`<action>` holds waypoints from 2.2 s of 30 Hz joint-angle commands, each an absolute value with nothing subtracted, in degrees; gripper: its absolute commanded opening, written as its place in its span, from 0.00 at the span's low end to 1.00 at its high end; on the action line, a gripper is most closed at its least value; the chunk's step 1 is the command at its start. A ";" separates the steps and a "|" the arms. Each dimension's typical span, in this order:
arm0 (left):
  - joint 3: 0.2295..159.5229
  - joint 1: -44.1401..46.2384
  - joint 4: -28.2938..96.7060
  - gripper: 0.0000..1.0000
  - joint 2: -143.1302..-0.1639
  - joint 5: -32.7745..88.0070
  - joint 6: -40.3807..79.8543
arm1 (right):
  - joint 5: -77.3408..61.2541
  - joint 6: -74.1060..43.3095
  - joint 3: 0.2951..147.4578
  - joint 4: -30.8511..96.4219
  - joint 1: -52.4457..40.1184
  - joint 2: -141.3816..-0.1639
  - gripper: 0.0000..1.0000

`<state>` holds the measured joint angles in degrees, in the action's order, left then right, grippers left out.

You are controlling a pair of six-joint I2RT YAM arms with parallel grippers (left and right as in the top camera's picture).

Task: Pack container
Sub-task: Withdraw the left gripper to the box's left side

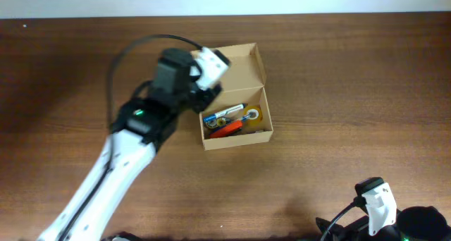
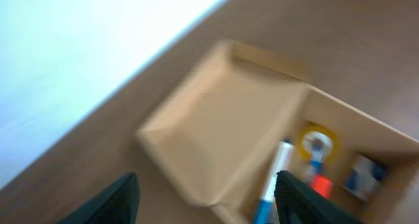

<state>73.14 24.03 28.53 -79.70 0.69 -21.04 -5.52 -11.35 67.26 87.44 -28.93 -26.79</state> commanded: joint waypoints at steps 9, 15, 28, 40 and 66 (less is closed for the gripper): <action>74.00 16.40 34.41 0.66 -74.87 -3.90 -14.52 | -5.80 -10.94 67.00 87.42 -29.19 -26.55 0.99; 74.00 16.34 39.90 0.66 -74.87 -3.90 -11.29 | -5.80 -10.94 67.00 87.42 -29.19 -26.55 0.99; 73.97 16.34 43.00 0.66 -75.05 6.44 -3.22 | -5.80 -10.94 67.00 87.42 -29.19 -26.55 0.99; 73.97 16.34 43.31 0.67 -75.42 6.44 -3.20 | -5.80 -10.94 67.00 87.42 -29.19 -26.55 0.99; 73.97 8.91 45.65 0.72 -81.73 10.94 3.01 | -3.11 -27.86 66.52 70.87 -29.19 -28.34 0.54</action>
